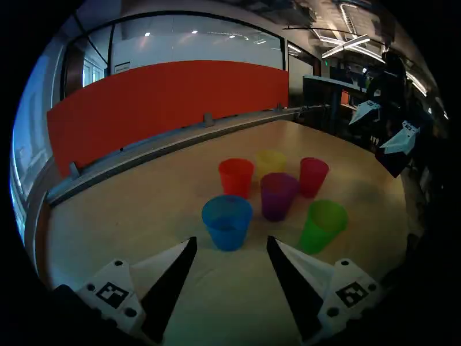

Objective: Pour water

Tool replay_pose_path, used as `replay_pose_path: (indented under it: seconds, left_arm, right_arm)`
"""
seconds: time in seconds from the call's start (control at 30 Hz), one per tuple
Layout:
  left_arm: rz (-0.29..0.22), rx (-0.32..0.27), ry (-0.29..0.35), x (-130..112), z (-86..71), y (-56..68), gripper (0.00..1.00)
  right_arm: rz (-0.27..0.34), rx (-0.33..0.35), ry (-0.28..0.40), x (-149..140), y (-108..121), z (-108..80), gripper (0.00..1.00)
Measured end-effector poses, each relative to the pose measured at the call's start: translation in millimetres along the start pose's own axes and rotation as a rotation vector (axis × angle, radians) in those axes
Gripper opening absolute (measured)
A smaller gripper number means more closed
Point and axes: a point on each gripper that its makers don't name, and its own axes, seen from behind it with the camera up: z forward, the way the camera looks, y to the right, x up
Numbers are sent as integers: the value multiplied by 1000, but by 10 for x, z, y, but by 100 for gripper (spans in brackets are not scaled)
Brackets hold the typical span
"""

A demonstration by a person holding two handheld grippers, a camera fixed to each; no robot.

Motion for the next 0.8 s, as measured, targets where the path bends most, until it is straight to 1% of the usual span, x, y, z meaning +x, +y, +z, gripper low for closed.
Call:
replay_pose_path:
  seconds: [0.17, 0.37, 0.57, 0.8]
  left_arm:
    - [0, -7, -19, -39, 97, -38, 90]
    - [5, -21, -49, -105, 203, -39, 90]
    - [15, -26, -68, -135, 284, -58, 90]
    - [13, -37, -87, -163, 377, -72, 90]
  right_arm:
    - [0, 17, -12, -60, -48, 97, 100]
    - [-6, 38, -32, -157, -123, 234, 100]
    - [-11, 57, -53, -273, -185, 354, 100]
    - [-8, 71, -67, -366, -218, 465, 100]
